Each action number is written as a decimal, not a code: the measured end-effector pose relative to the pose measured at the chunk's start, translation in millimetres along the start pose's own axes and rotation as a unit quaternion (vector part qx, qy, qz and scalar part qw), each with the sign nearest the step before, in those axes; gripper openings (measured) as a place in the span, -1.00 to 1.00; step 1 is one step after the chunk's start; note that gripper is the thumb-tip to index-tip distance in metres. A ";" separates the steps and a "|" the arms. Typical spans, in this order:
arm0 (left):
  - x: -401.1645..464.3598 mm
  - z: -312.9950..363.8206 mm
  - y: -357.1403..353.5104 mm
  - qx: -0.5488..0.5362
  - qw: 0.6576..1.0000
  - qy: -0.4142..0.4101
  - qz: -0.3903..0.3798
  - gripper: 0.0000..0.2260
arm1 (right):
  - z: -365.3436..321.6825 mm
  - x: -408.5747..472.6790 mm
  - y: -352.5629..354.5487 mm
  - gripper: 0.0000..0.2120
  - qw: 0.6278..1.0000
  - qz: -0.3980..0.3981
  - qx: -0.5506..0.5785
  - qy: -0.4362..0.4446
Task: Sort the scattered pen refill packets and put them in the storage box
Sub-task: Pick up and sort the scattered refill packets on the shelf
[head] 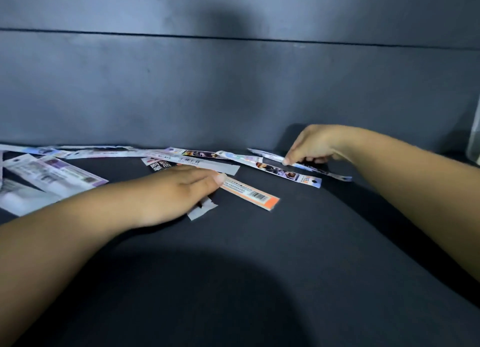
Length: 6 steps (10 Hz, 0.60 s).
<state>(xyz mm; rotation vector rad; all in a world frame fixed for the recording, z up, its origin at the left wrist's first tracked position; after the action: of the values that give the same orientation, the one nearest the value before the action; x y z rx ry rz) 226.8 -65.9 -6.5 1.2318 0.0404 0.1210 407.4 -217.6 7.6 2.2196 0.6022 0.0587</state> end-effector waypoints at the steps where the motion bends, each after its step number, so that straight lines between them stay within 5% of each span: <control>1: 7.6 -6.0 -0.8 -0.032 0.999 -0.010 0.012 -0.61 | 0.7 1.2 2.0 -0.76 1.000 -0.004 0.027 0.001; 2: -4.4 3.4 12.2 -0.074 0.995 0.012 0.060 -0.60 | -12.7 -4.5 11.7 -0.82 0.994 0.028 0.089 0.064; 3: 0.3 -3.1 30.3 -0.284 0.948 0.053 0.138 -0.60 | -42.5 -27.7 7.8 -0.98 0.973 -0.068 0.171 0.138; 4: 0.8 -13.6 31.5 -0.457 0.887 0.039 0.061 -0.55 | -77.9 -60.5 -9.3 -0.87 0.951 -0.143 0.138 0.238; 5: -11.6 -5.4 24.1 -0.514 0.855 -0.014 -0.075 -0.29 | -98.7 -81.5 -26.7 -0.87 0.937 -0.152 0.050 0.310; 6: -21.1 12.2 17.9 -0.578 0.797 -0.018 -0.174 -0.27 | -100.9 -87.7 -32.0 -0.89 0.932 -0.135 0.012 0.335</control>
<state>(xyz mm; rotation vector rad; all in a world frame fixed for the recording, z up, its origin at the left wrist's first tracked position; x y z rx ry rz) 205.8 -73.8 13.7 -0.0246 0.1365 -0.1921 293.1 -167.1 64.9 2.0930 1.2754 0.6882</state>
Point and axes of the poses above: each hand's wrist, its own x-axis towards the middle knuckle, its own y-axis out of the back of the hand, z = x × y, the point moved 5 cm from there along x, towards the middle knuckle, and after that the axes turned 13 degrees about x, right-handed, at the moved point
